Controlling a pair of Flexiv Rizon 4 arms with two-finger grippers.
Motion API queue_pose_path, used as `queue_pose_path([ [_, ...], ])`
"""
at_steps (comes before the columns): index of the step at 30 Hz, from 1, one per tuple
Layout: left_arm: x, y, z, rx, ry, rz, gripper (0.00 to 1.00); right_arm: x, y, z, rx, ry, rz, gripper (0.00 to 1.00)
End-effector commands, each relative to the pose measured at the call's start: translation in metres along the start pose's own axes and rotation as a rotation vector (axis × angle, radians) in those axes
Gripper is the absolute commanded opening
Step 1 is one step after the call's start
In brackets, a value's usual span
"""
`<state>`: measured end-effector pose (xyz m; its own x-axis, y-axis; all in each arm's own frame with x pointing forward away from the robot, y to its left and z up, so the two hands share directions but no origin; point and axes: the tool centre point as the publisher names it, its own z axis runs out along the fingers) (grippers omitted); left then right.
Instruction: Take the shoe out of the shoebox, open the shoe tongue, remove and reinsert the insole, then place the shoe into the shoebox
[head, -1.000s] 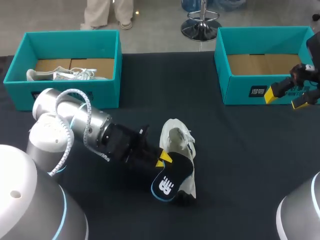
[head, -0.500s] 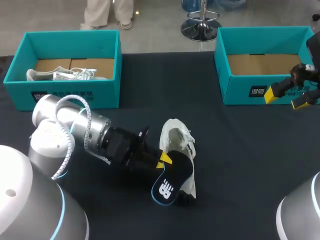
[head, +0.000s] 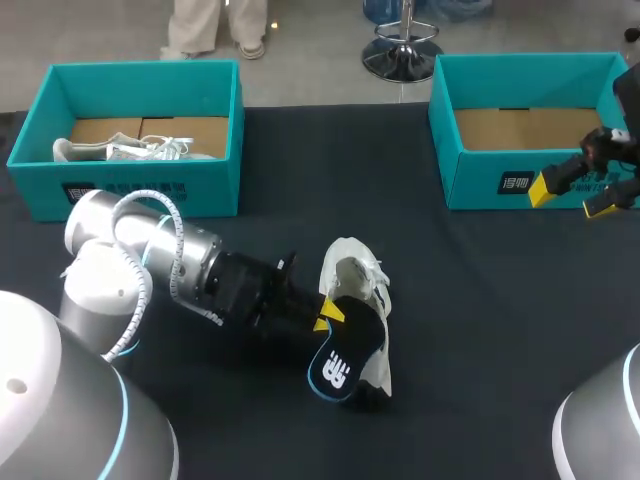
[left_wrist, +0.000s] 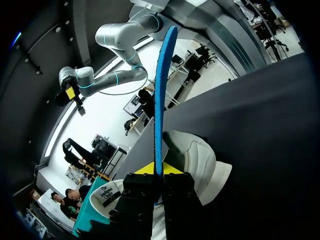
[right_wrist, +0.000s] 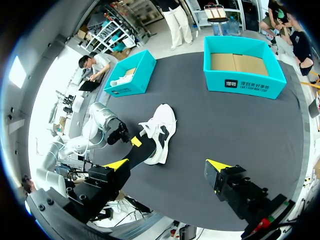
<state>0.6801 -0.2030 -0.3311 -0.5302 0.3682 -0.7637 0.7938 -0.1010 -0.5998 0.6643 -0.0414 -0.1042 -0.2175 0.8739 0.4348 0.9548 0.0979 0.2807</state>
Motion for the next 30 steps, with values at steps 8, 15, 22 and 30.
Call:
queue_pose_path([
  [8, -0.001, 0.013, 0.007, -0.049, 0.013, -0.010, 0.00, 0.000, 0.004, 0.001, 0.007, -0.001, 0.002, 1.00],
  [15, 0.000, 0.011, 0.004, -0.054, 0.013, -0.013, 0.42, 0.000, 0.004, 0.001, 0.007, -0.001, 0.002, 1.00],
  [22, -0.003, 0.006, -0.001, -0.046, 0.007, -0.008, 0.17, 0.000, 0.004, 0.001, 0.007, -0.001, 0.002, 1.00],
  [30, -0.002, -0.003, 0.002, -0.035, 0.020, 0.004, 0.16, 0.000, 0.004, 0.001, 0.007, -0.001, 0.002, 1.00],
])
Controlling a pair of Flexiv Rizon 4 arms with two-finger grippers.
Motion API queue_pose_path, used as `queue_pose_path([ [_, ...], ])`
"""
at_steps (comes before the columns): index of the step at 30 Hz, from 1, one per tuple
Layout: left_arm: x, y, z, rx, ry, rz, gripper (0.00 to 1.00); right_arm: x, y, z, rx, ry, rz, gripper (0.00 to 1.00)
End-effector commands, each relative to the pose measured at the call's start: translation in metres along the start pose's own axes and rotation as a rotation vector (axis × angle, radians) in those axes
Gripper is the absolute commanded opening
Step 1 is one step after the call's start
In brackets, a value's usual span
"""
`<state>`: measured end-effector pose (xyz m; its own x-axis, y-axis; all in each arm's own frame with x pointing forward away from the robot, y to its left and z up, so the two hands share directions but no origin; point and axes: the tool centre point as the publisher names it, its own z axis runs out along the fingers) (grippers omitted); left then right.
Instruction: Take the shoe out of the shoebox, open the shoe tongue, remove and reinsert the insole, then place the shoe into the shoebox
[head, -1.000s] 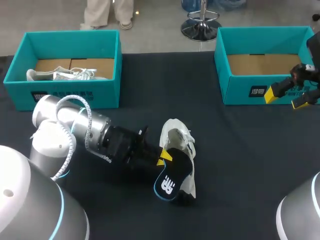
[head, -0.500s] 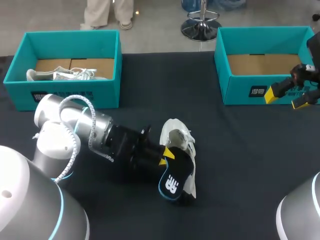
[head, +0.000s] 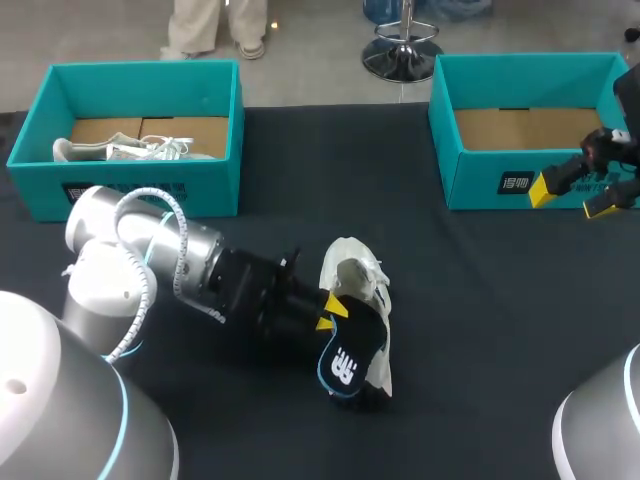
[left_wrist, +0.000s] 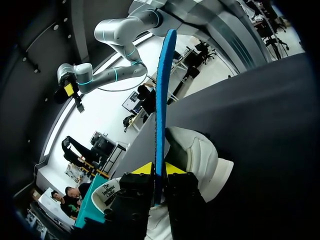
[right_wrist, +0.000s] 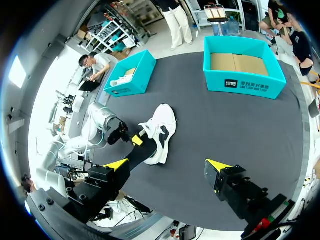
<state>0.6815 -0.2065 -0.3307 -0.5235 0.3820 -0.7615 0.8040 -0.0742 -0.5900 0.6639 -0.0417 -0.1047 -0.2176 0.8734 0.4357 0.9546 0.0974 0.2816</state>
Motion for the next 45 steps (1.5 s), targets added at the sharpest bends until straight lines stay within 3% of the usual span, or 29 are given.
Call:
queue_pose_path([
  [1, 0.001, -0.005, -0.001, -0.004, 0.007, 0.002, 0.15, 0.001, 0.004, 0.001, 0.008, -0.002, 0.002, 1.00],
  [8, 0.001, -0.005, 0.000, -0.003, 0.015, 0.002, 0.14, 0.001, 0.004, 0.001, 0.008, -0.002, 0.002, 1.00],
  [11, 0.003, -0.007, 0.001, -0.004, 0.020, 0.006, 0.09, 0.001, 0.004, 0.001, 0.008, -0.002, 0.002, 1.00],
  [12, 0.003, -0.007, 0.002, -0.004, 0.022, 0.006, 0.01, 0.001, 0.004, 0.001, 0.008, -0.002, 0.002, 1.00],
  [13, 0.003, -0.007, 0.002, -0.004, 0.022, 0.006, 0.00, 0.001, 0.004, 0.001, 0.008, -0.002, 0.002, 1.00],
  [32, 0.000, 0.009, 0.003, -0.090, 0.034, 0.010, 0.00, 0.001, 0.004, 0.001, 0.008, -0.002, 0.002, 1.00],
  [33, 0.001, 0.009, 0.003, -0.092, 0.038, 0.008, 0.07, 0.001, 0.004, 0.001, 0.008, -0.002, 0.002, 1.00],
  [34, 0.001, 0.009, 0.003, -0.093, 0.039, 0.008, 0.38, 0.001, 0.004, 0.001, 0.008, -0.002, 0.002, 1.00],
  [35, 0.001, 0.009, 0.002, -0.093, 0.039, 0.006, 0.58, 0.001, 0.004, 0.001, 0.008, -0.002, 0.002, 1.00],
  [36, 0.001, 0.009, 0.002, -0.093, 0.040, 0.005, 0.90, 0.001, 0.004, 0.001, 0.008, -0.002, 0.002, 1.00],
  [37, 0.001, 0.008, 0.001, -0.093, 0.040, 0.005, 0.98, 0.001, 0.004, 0.001, 0.008, -0.002, 0.002, 1.00],
  [45, -0.002, -0.003, -0.002, -0.076, 0.033, -0.002, 1.00, 0.001, 0.004, 0.001, 0.008, -0.002, 0.002, 1.00],
])
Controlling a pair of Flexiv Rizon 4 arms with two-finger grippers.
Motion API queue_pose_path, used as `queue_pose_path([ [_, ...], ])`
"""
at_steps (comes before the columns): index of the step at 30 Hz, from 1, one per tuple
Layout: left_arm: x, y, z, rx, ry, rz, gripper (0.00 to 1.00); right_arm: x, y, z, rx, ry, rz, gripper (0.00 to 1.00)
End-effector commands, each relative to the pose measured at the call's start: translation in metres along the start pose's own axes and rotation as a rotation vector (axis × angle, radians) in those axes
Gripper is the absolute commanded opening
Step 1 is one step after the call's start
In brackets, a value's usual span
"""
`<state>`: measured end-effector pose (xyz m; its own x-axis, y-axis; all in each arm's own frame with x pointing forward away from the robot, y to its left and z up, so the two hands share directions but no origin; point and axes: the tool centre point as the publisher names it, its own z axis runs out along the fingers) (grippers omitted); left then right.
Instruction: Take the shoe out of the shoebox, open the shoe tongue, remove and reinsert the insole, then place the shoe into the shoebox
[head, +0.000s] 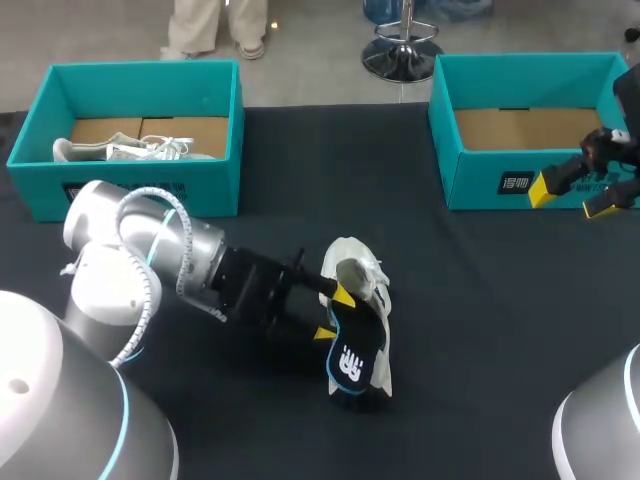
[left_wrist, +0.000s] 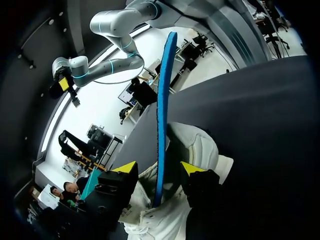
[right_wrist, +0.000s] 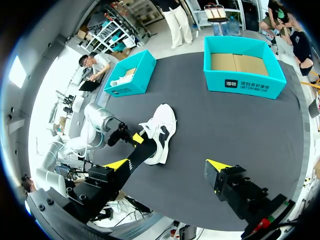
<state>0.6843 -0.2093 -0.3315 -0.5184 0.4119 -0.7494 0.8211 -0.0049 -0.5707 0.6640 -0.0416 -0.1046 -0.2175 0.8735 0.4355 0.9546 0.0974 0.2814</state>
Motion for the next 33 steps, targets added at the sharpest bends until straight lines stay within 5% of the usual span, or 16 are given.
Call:
queue_pose_path([
  [1, -0.001, -0.007, -0.004, 0.000, 0.000, 0.003, 1.00, 0.001, 0.004, 0.001, 0.008, -0.002, 0.002, 1.00],
  [7, 0.001, -0.012, -0.001, 0.009, 0.009, -0.001, 0.92, 0.001, 0.004, 0.001, 0.008, -0.002, 0.002, 1.00],
  [10, 0.002, -0.014, 0.001, 0.011, 0.012, 0.001, 0.64, 0.001, 0.004, 0.001, 0.008, -0.002, 0.002, 1.00],
  [13, 0.002, -0.016, 0.002, 0.009, 0.017, 0.001, 0.55, 0.001, 0.004, 0.001, 0.008, -0.002, 0.002, 1.00],
  [33, -0.003, -0.014, 0.002, -0.053, 0.038, -0.019, 0.37, 0.001, 0.004, 0.001, 0.008, -0.002, 0.002, 1.00],
])
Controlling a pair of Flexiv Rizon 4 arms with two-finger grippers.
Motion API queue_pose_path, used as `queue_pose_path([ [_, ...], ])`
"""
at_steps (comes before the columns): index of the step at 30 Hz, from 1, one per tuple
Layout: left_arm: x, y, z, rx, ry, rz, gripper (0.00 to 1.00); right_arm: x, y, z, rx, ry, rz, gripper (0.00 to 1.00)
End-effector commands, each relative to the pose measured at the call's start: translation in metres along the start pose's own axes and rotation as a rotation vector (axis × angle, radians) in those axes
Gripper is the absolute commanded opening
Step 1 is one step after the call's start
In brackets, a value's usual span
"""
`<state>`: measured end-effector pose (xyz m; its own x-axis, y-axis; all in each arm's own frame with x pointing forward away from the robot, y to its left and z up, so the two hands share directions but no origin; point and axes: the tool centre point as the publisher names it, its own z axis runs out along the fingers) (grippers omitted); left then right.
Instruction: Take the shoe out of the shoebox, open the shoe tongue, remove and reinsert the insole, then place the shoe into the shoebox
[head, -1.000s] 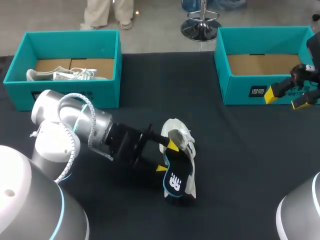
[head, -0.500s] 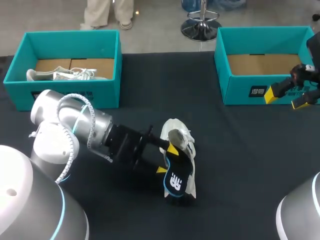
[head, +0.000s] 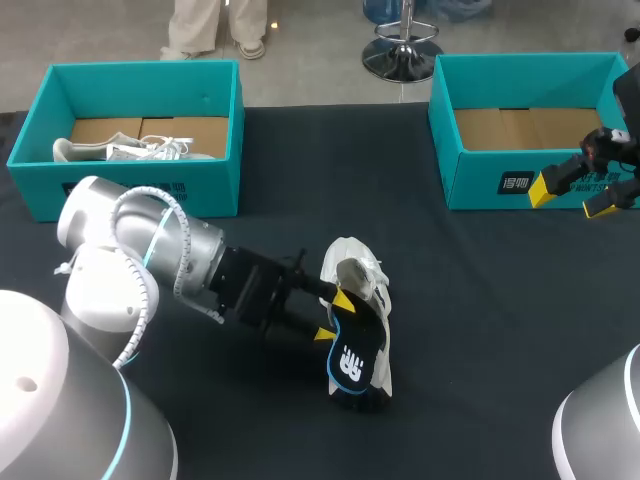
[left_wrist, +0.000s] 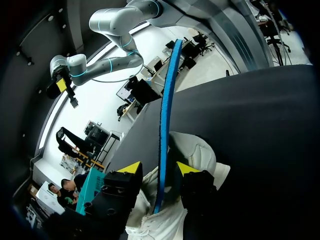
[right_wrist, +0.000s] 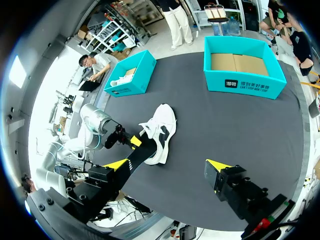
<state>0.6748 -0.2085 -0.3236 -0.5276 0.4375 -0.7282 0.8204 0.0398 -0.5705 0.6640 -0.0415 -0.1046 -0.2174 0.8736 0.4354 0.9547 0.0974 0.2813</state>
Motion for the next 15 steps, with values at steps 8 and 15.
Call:
queue_pose_path([
  [8, 0.0022, 0.0019, 0.0046, -0.027, 0.025, -0.006, 0.04, 0.0006, 0.0042, 0.0011, 0.008, -0.002, 0.002, 1.00],
  [15, 0.0039, 0.0075, 0.0036, -0.040, 0.033, -0.011, 0.00, 0.0006, 0.0042, 0.0011, 0.008, -0.002, 0.002, 1.00],
])
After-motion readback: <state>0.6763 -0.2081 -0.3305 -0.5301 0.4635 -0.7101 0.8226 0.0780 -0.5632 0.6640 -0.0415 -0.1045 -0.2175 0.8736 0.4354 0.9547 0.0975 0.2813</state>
